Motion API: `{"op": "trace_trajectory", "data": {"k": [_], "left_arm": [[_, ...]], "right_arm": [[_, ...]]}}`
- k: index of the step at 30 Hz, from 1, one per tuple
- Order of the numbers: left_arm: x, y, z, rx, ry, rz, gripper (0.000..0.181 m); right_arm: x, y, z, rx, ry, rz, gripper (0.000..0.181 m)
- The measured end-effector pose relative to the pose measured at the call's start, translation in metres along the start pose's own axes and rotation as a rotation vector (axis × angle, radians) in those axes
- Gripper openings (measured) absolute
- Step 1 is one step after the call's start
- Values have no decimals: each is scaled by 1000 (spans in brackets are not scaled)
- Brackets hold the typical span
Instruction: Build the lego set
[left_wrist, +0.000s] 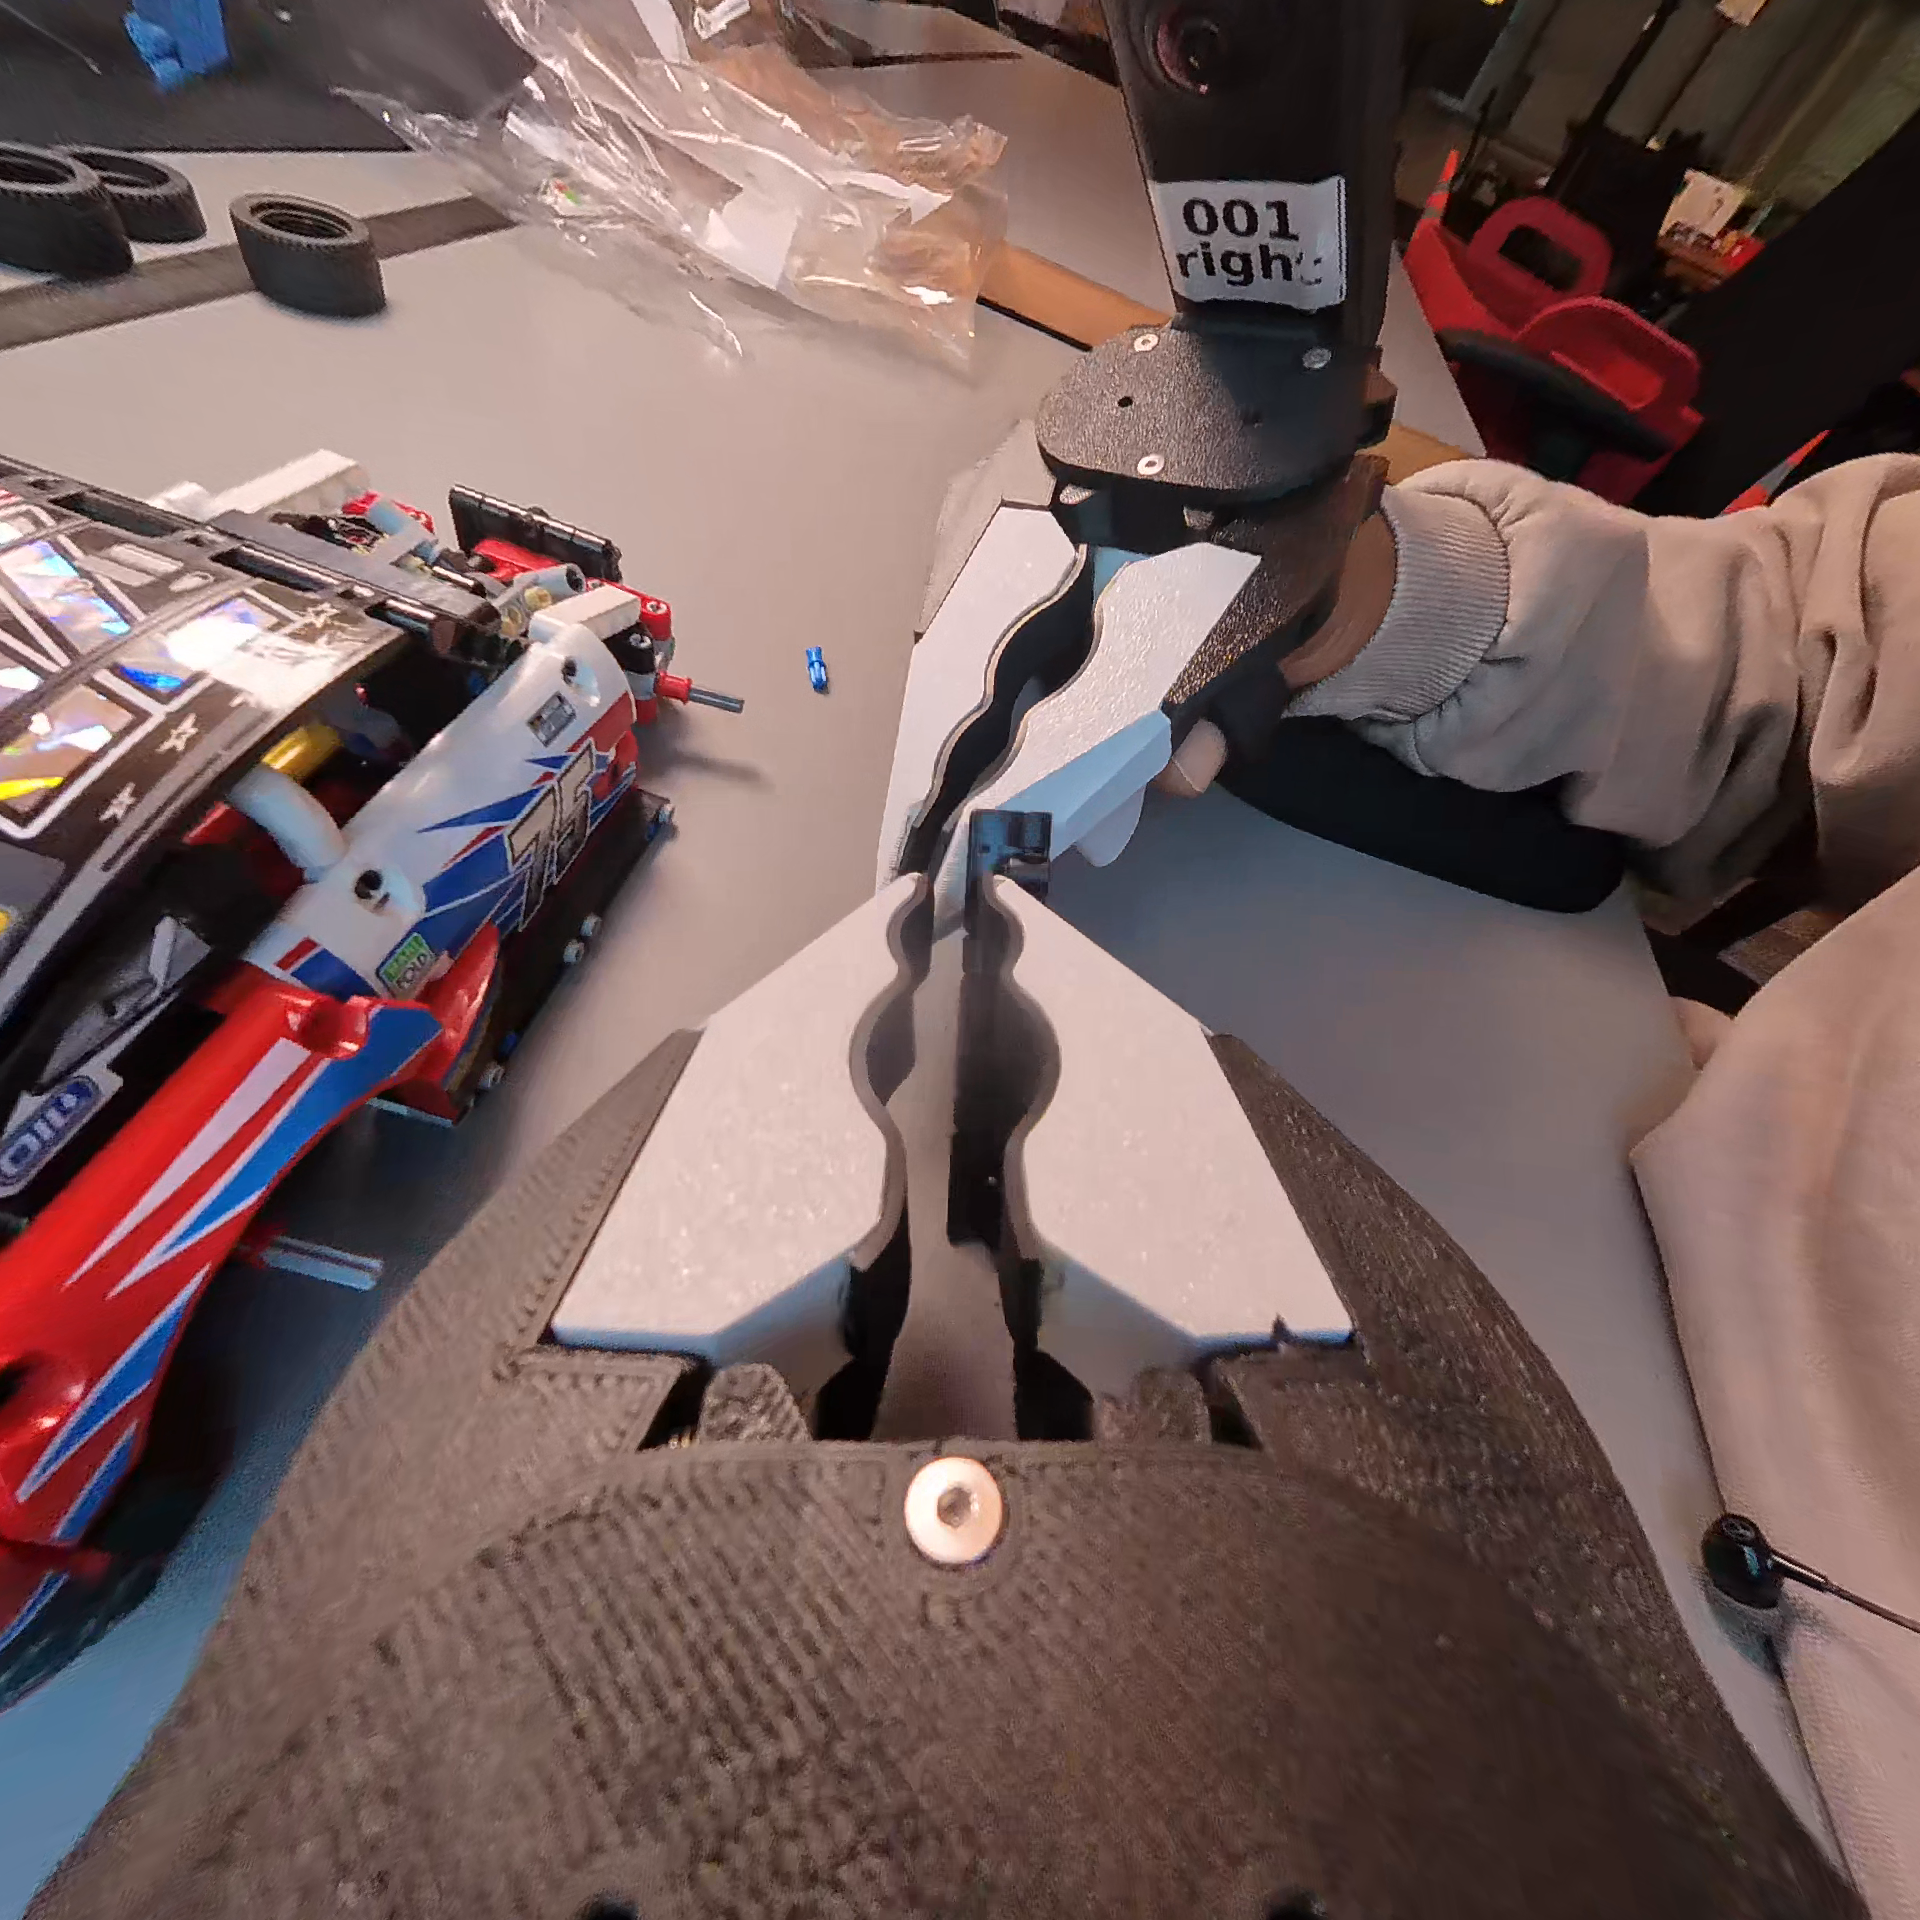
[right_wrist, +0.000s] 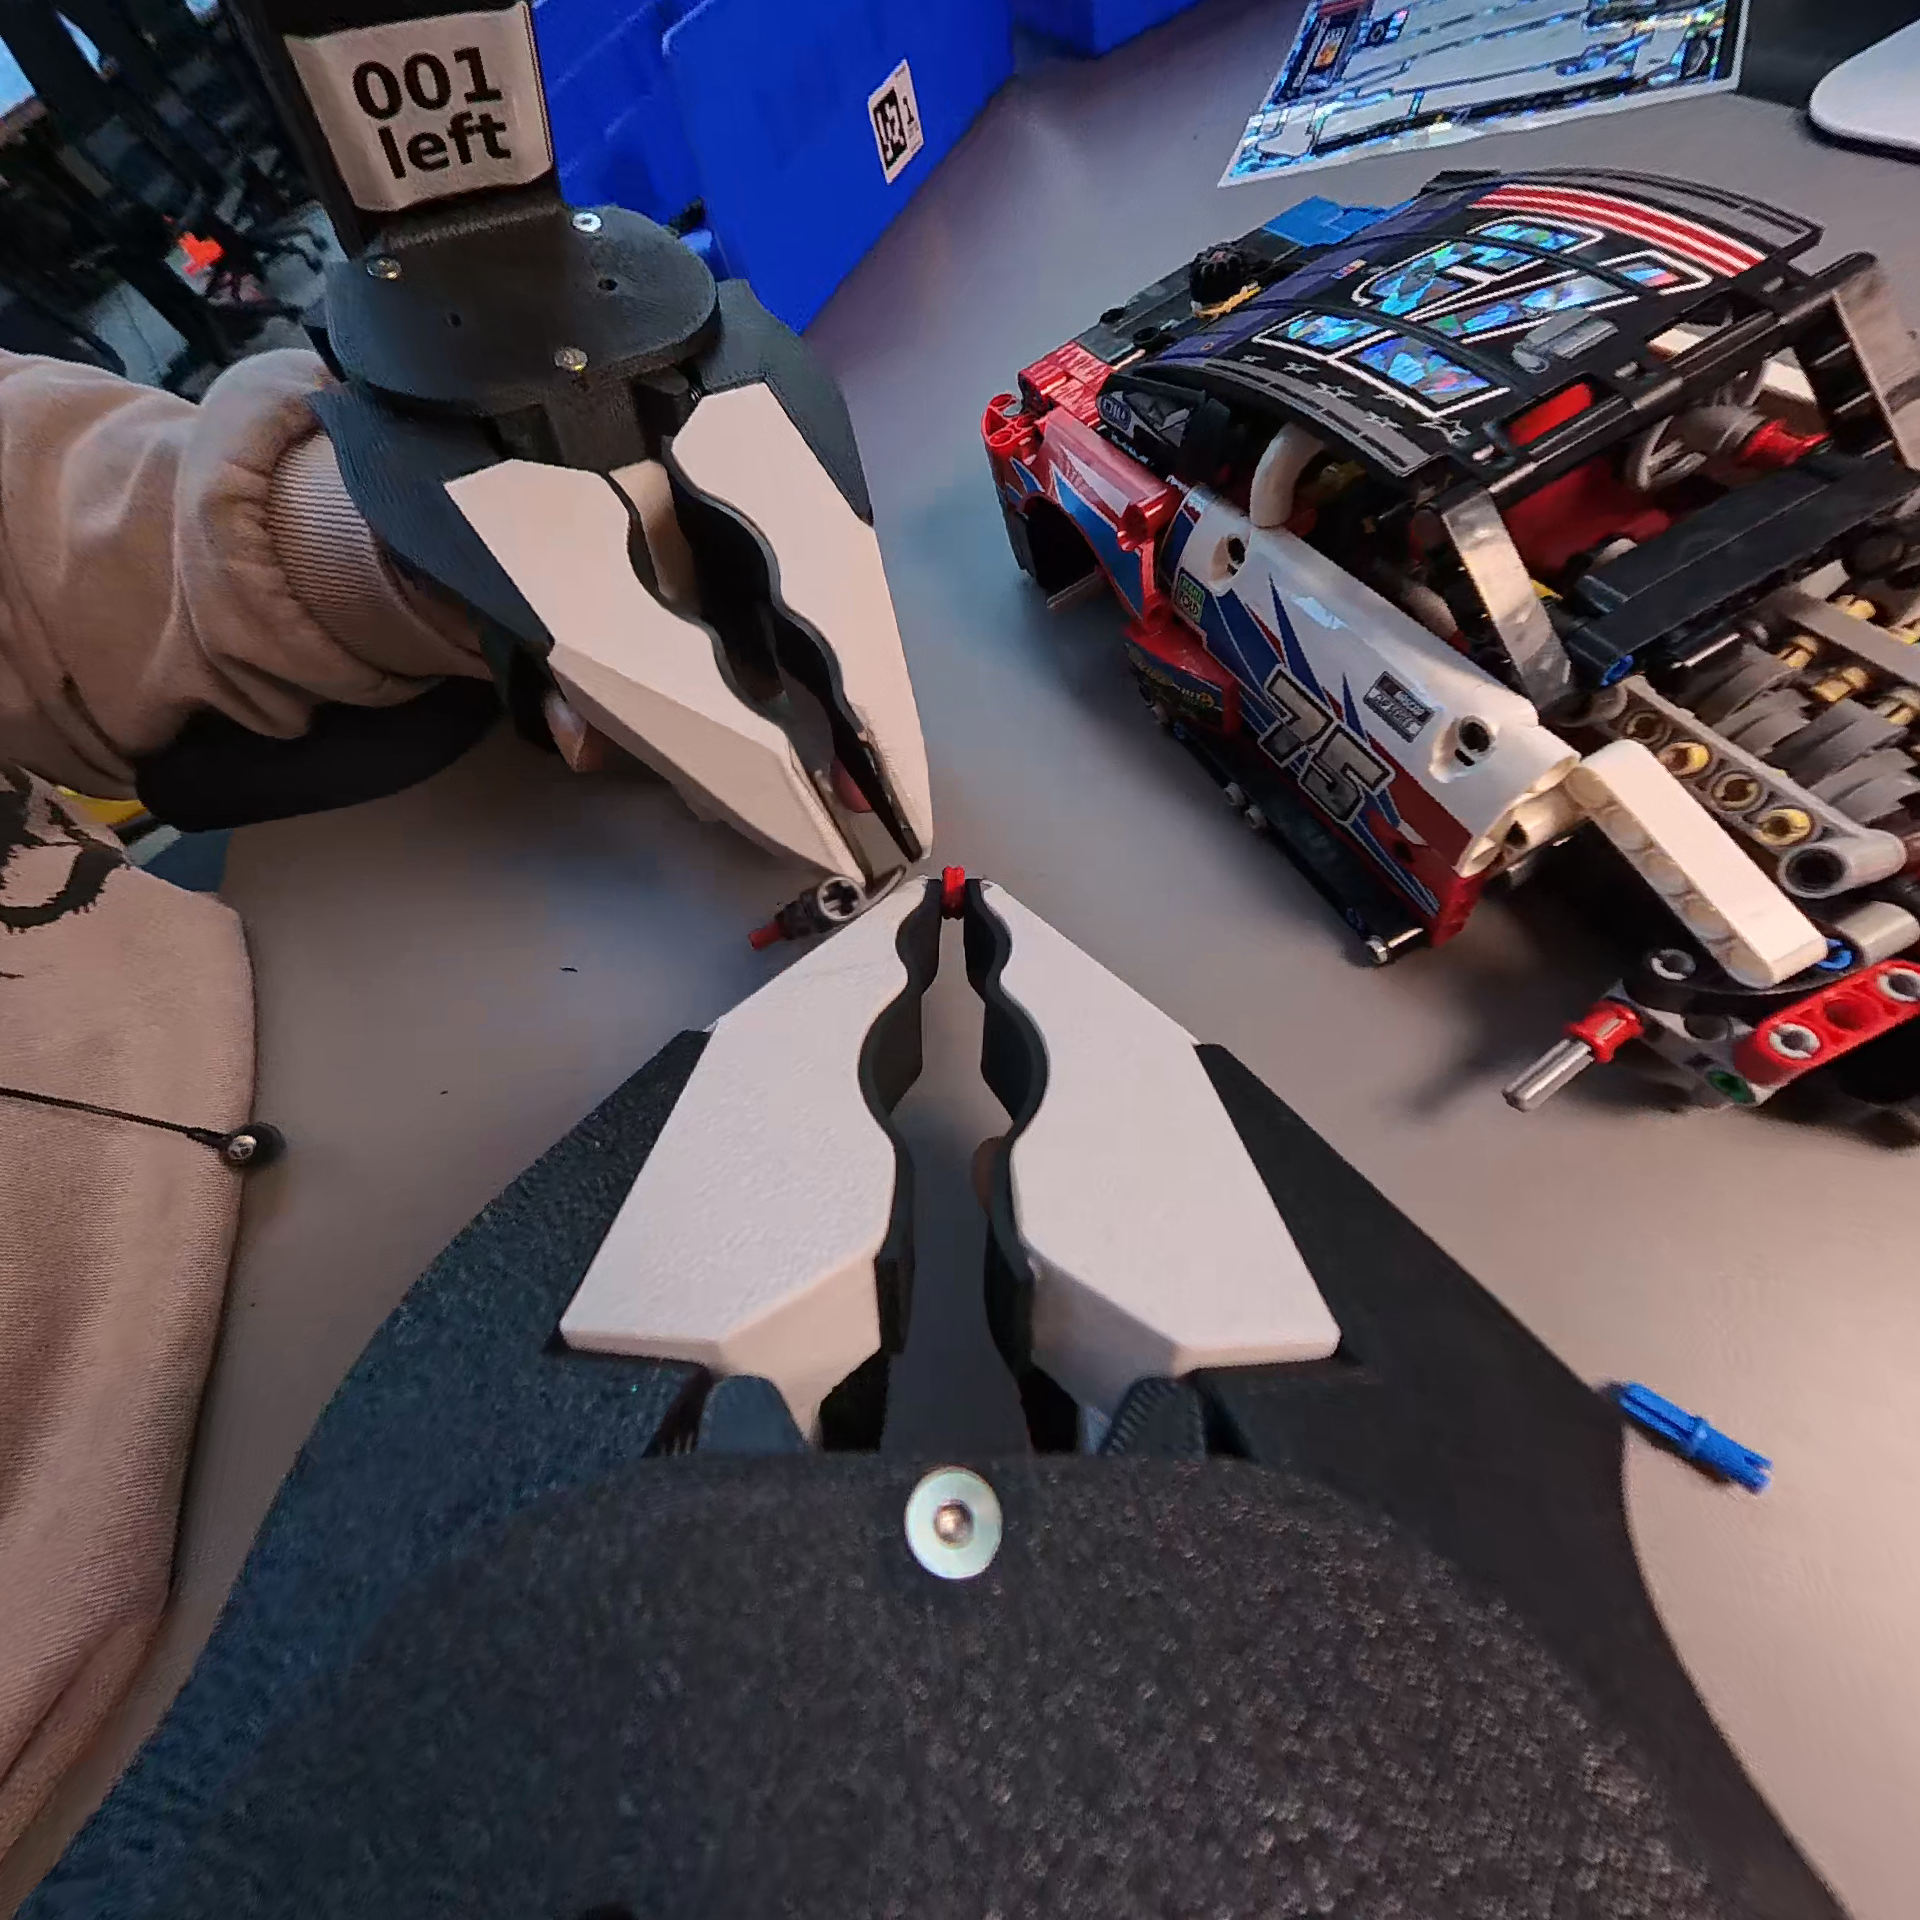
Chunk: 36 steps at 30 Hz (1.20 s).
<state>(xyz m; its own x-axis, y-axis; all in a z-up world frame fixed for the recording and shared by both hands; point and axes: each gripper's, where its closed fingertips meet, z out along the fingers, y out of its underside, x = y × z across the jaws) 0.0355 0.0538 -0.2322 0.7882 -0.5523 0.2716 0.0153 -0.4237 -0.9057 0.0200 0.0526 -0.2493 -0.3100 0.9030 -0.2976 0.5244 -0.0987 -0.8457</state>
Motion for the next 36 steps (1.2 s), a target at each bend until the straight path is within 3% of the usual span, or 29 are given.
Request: {"op": "trace_trajectory", "data": {"k": [9,13,20,23,24,32,36], "left_arm": [[3,9,3,-49,-6,-9,10],[-1,17,3,-96,-21,-47,0],[-13,29,-2,-188,-74,-73,1],[-7,39,-5,-286,-42,-106,25],[-3,42,-5,-318,-34,-97,30],[3,61,-2,-532,-144,217,15],[-8,54,-5,-444,-162,211,14]], "right_arm": [[6,10,3,-49,22,58,2],[14,11,0,-50,52,80,1],[27,10,-13,-63,116,45,1],[28,12,-20,-78,113,36,1],[29,11,-22,-77,115,29,2],[18,13,-22,-87,74,4,1],[15,9,-25,-64,57,8,1]]}}
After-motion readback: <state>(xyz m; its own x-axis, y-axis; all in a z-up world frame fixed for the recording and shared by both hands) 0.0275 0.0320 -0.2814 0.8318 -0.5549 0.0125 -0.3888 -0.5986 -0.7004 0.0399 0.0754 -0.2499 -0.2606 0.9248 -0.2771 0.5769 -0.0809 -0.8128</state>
